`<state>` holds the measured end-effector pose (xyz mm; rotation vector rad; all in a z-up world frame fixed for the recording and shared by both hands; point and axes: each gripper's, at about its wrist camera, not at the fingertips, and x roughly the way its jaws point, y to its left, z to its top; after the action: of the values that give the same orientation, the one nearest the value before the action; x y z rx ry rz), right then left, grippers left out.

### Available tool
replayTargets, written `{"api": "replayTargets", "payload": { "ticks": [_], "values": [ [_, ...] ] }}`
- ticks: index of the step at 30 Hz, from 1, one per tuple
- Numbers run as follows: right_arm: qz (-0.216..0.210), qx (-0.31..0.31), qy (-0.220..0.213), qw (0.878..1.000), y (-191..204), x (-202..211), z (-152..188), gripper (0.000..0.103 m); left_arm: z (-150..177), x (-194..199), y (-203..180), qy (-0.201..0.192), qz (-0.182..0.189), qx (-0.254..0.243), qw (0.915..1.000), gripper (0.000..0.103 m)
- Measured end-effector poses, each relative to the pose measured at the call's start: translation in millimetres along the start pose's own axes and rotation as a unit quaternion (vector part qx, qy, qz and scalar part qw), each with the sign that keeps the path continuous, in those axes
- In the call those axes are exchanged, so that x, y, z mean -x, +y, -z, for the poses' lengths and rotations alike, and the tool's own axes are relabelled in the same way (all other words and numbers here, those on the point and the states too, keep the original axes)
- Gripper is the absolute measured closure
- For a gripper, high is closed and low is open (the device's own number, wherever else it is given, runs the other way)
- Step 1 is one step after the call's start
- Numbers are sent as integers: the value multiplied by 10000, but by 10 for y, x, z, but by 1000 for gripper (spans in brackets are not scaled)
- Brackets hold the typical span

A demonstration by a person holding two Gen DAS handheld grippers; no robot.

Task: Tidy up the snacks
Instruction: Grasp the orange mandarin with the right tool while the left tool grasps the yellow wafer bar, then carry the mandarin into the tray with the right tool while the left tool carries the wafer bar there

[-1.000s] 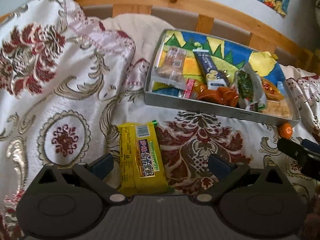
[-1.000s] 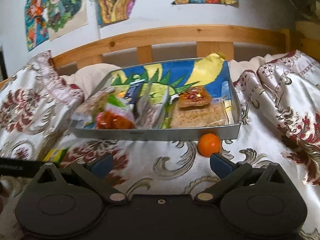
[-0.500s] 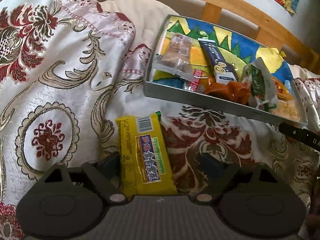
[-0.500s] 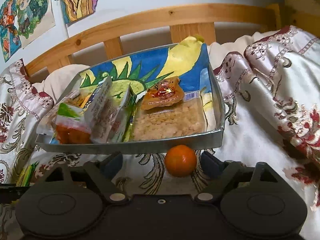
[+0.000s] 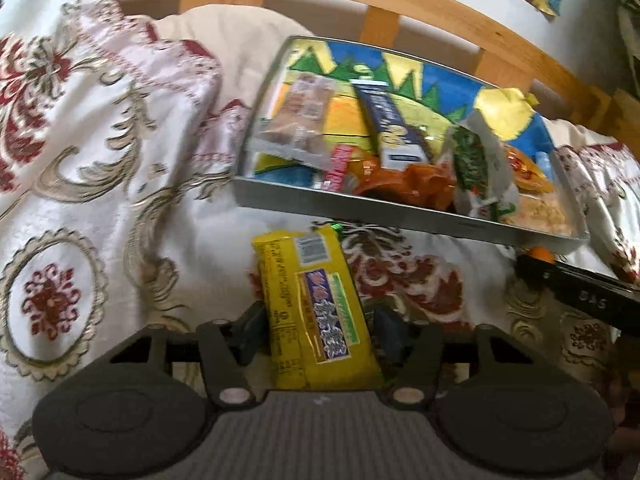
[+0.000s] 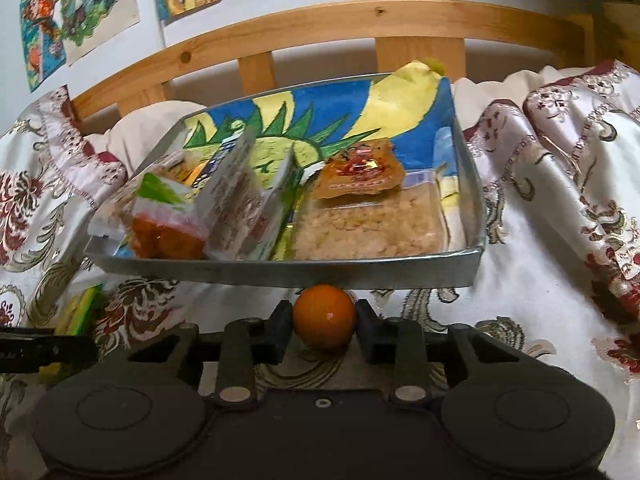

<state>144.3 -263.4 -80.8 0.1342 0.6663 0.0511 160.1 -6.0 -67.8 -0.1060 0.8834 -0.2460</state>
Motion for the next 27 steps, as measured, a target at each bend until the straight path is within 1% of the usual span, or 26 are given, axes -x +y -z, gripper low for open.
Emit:
{"api": "replayTargets", "payload": {
  "ticks": [3, 7, 11, 12, 13, 15, 23, 27],
  "values": [
    [-69, 41, 9, 10000, 28, 11, 8, 67, -12, -15, -45, 25, 14, -25, 10000, 41],
    [-195, 146, 34, 9997, 94, 22, 22, 67, -35, -70, -85, 108, -53, -73, 9999, 41],
    [-372, 277, 74, 9989, 187, 33, 51, 67, -30, -110, -162, 180, -196, -306, 9992, 41],
    [-419, 293, 88, 9987, 205, 36, 56, 67, -27, -111, -174, 190, -225, -344, 9990, 42],
    [-457, 293, 99, 9985, 217, 37, 57, 67, -29, -109, -181, 204, -234, -356, 9989, 45],
    [-540, 300, 116, 9980, 238, 43, 66, 67, -35, -85, -165, 234, -187, -330, 9990, 48],
    [-826, 475, 118, 9954, 350, 85, 90, 67, -33, 29, -161, 392, 154, -53, 9991, 49],
    [-902, 509, 19, 9946, 387, 130, 83, 67, -40, 75, -195, 402, 332, 67, 9986, 49]
  ]
}}
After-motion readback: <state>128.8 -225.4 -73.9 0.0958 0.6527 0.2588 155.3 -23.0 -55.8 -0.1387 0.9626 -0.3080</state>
